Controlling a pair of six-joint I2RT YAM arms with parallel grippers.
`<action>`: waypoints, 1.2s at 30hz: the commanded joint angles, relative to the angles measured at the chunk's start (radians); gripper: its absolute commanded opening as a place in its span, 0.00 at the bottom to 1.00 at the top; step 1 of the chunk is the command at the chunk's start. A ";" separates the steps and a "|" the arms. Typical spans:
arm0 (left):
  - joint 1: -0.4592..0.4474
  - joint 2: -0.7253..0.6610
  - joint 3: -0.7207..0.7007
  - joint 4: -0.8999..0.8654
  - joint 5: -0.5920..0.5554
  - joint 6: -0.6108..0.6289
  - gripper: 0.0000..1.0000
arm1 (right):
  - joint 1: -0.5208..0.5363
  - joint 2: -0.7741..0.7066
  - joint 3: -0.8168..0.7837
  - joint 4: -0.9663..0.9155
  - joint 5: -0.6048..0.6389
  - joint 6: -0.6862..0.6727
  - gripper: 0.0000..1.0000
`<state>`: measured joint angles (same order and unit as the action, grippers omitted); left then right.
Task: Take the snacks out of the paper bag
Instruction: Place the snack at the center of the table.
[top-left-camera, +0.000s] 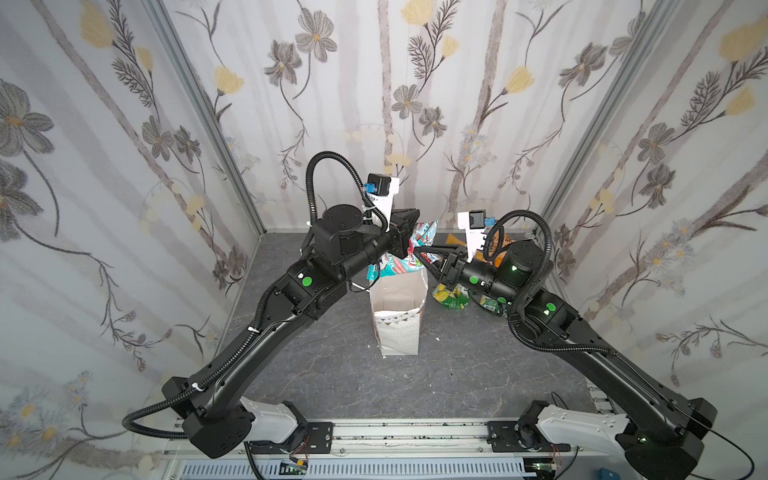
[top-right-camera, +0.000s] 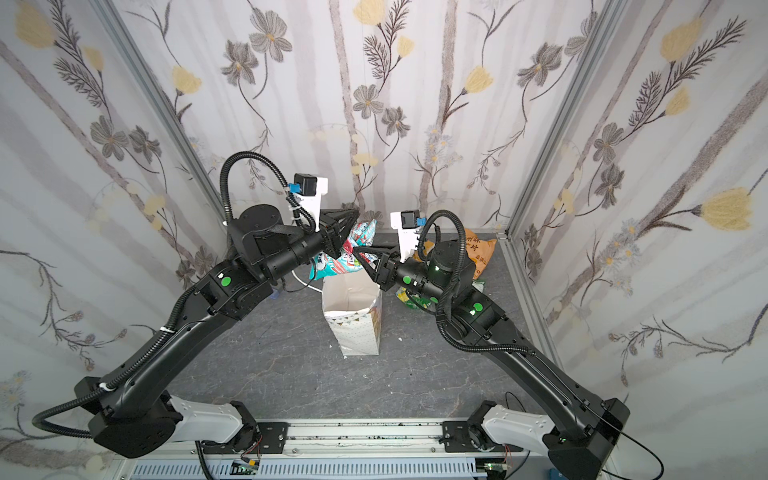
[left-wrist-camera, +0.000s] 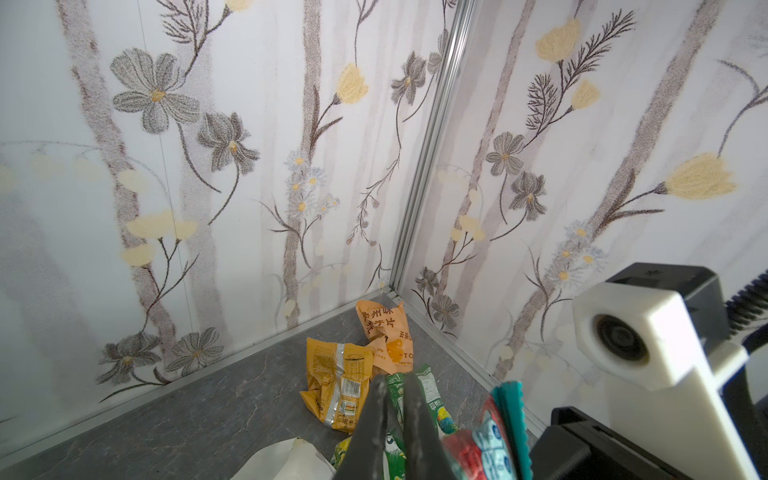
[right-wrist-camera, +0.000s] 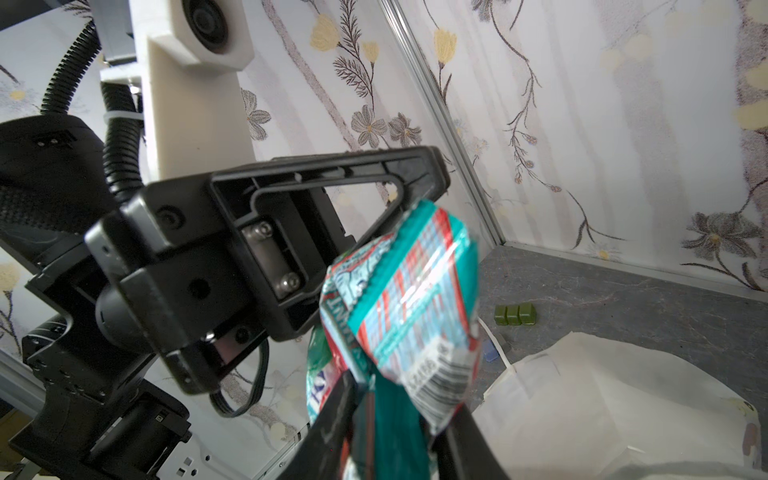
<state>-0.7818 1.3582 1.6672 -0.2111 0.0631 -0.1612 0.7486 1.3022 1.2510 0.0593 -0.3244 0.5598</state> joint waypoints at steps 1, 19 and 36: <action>0.000 -0.005 0.007 0.032 0.010 -0.003 0.21 | -0.001 -0.001 0.008 0.088 0.010 0.015 0.19; 0.000 -0.069 -0.005 0.003 0.099 0.073 0.64 | -0.138 -0.057 -0.001 0.102 -0.009 0.095 0.00; -0.023 0.029 0.159 -0.520 0.364 0.307 0.83 | -0.548 -0.280 -0.280 0.099 -0.076 0.299 0.00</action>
<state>-0.7975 1.3701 1.8069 -0.6109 0.3569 0.0807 0.2379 1.0451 1.0107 0.1005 -0.3714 0.7944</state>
